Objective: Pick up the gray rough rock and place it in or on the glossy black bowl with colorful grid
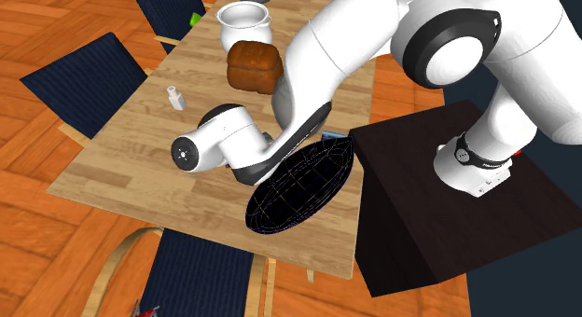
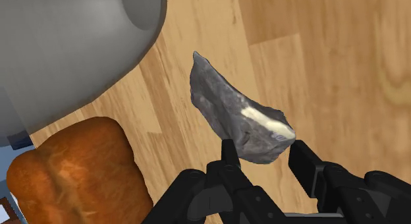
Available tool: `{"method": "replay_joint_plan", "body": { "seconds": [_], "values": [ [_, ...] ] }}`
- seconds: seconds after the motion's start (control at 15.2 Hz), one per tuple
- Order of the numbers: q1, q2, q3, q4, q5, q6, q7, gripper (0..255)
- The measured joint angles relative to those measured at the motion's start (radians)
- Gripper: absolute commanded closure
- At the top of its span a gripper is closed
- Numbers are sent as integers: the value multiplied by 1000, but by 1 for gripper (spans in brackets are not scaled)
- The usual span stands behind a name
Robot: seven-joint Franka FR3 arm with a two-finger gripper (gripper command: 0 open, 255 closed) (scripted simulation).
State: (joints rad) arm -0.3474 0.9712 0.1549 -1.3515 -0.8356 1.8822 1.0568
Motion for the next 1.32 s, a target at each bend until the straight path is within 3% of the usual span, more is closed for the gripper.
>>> {"method": "replay_joint_plan", "body": {
  "seconds": [1.32],
  "values": [
    [-12, -186, 27, -54, 39, -107, -82, 255]
  ]
}}
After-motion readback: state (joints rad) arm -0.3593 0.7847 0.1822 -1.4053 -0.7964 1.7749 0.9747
